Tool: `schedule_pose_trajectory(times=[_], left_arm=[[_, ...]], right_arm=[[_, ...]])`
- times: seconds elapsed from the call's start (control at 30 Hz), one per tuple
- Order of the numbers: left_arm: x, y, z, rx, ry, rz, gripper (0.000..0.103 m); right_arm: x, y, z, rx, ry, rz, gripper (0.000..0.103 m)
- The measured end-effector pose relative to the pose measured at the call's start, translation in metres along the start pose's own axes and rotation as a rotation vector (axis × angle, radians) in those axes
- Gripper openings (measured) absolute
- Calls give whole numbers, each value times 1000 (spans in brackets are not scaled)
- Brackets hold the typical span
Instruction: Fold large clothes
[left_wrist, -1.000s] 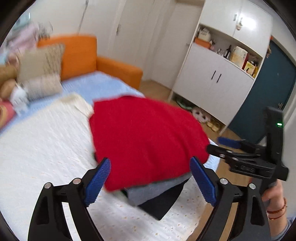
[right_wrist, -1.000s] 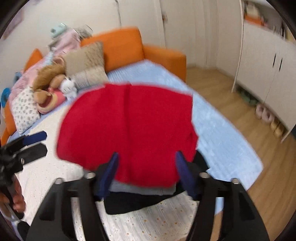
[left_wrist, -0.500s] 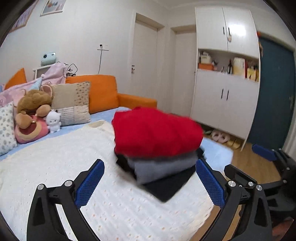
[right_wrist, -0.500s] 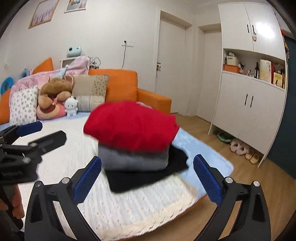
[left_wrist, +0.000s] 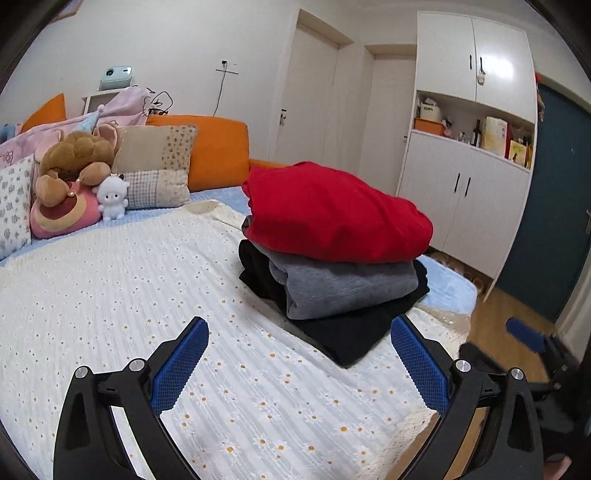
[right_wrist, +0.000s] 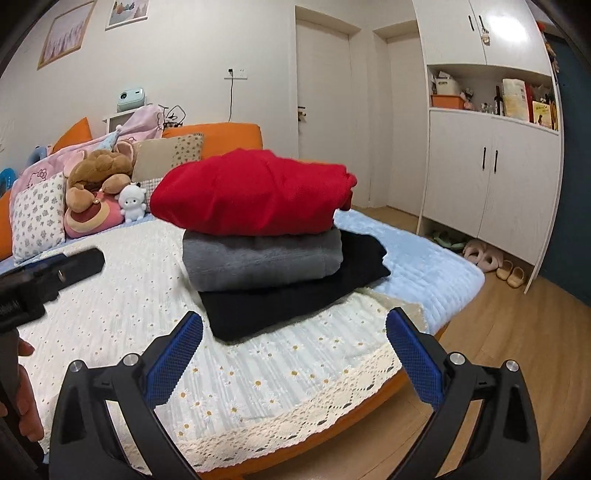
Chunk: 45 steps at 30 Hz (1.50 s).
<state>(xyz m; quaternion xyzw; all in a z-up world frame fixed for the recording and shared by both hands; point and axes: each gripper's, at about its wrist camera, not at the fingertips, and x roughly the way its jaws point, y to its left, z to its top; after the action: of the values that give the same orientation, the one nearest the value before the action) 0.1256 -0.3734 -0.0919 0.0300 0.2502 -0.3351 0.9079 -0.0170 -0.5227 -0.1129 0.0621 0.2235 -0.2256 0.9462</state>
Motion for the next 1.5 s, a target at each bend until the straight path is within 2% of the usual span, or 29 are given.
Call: schedule_pose_trajectory(times=[0.27, 0.57, 0.93, 1.27, 1.5], left_arm=[[16, -26, -13, 126, -21, 104, 100], [18, -37, -15, 163, -68, 170, 100], [11, -40, -10, 147, -107, 179, 100], [13, -53, 2, 147, -100, 184, 100], [13, -60, 3, 137, -97, 214, 100]], right_arm=[[-1, 2, 9, -39, -40, -41, 98], [5, -2, 4, -36, -45, -31, 98], [-3, -2, 5, -37, -85, 6, 98], [-6, -13, 11, -20, -110, 32, 98], [-6, -17, 12, -16, -113, 36, 98]])
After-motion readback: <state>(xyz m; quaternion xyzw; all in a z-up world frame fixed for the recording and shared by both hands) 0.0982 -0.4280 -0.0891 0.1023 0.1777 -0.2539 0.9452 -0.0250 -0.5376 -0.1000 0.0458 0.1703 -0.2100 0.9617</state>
